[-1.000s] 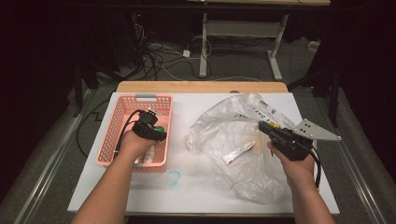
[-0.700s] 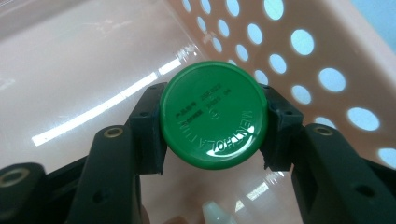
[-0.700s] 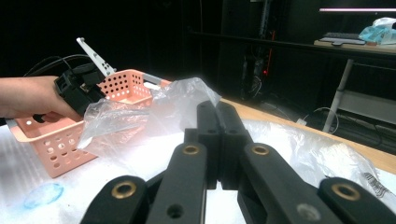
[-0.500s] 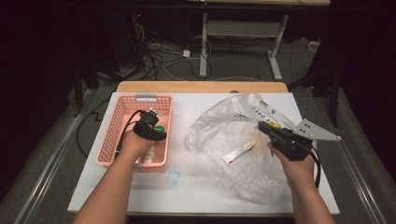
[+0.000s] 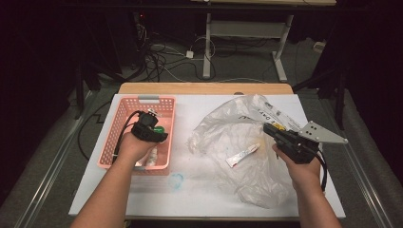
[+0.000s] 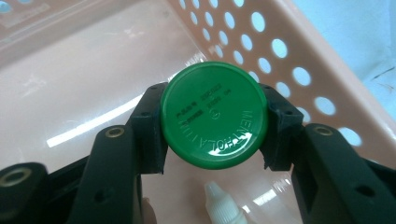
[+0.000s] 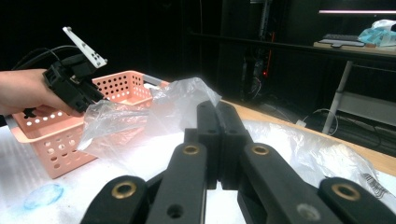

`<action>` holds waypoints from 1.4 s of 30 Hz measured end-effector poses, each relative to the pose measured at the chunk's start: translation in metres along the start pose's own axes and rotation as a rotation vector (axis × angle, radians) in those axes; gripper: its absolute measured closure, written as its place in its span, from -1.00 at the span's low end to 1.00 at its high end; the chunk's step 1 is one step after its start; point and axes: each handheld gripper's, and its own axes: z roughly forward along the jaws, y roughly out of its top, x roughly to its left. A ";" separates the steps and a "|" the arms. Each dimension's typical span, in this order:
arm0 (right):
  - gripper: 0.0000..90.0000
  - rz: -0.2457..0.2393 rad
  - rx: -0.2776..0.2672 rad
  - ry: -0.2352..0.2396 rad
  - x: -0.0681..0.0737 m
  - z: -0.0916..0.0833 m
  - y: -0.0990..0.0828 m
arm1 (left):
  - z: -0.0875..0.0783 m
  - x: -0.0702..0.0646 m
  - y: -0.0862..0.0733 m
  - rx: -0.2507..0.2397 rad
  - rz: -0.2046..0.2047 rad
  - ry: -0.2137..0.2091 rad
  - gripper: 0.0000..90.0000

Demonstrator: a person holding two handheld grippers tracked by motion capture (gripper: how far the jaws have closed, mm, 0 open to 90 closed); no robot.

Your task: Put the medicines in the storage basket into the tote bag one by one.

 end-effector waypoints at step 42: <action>1.00 -0.012 0.014 0.009 0.004 0.003 -0.001 | -0.058 -0.031 -0.068 -0.315 -0.033 0.009 0.11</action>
